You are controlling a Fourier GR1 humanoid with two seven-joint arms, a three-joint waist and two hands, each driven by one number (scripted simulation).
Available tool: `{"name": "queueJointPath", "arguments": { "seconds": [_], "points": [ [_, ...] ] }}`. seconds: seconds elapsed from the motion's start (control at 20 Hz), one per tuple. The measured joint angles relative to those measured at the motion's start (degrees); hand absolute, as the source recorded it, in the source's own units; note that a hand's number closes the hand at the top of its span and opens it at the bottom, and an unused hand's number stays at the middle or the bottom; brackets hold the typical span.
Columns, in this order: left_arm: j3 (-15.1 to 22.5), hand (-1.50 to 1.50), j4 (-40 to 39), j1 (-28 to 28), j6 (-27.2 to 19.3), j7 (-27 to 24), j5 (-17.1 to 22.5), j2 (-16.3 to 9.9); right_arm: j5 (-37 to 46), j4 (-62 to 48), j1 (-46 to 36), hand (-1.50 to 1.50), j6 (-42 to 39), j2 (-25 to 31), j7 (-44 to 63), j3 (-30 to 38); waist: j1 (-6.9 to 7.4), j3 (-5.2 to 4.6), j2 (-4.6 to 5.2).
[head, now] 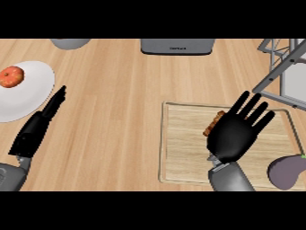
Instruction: Pick the croissant from the tray and place it in the tiered shelf
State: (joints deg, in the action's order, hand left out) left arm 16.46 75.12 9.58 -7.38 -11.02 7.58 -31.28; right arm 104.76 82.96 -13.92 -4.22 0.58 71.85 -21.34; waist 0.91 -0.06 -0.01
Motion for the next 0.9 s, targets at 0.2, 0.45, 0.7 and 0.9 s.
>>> {"name": "queueJointPath", "arguments": {
  "seconds": [0.2,0.45,0.7,0.9],
  "points": [
    [0.2,0.00,0.8,-0.3,-0.3,0.7,-0.8,0.6,-0.3,-1.6,-1.1,-1.50,0.2,-0.1,0.1,0.9,0.14,-0.03,-0.08],
    [-0.4,0.00,1.7,-0.8,0.3,1.1,-1.0,0.4,-0.7,-1.9,-1.0,-1.50,0.6,-0.2,0.2,1.3,0.20,-0.10,-0.20],
    [-0.8,0.00,2.7,-0.9,0.5,2.2,-1.3,0.7,-0.7,-2.5,-1.4,-1.50,0.9,-0.4,0.1,2.2,0.10,-0.16,-0.29],
    [-1.0,0.00,2.6,-1.7,0.2,1.5,-2.1,1.2,-1.2,-3.4,-1.3,1.50,1.0,-0.6,0.1,2.4,0.17,-0.29,-0.47]
  ]
}}
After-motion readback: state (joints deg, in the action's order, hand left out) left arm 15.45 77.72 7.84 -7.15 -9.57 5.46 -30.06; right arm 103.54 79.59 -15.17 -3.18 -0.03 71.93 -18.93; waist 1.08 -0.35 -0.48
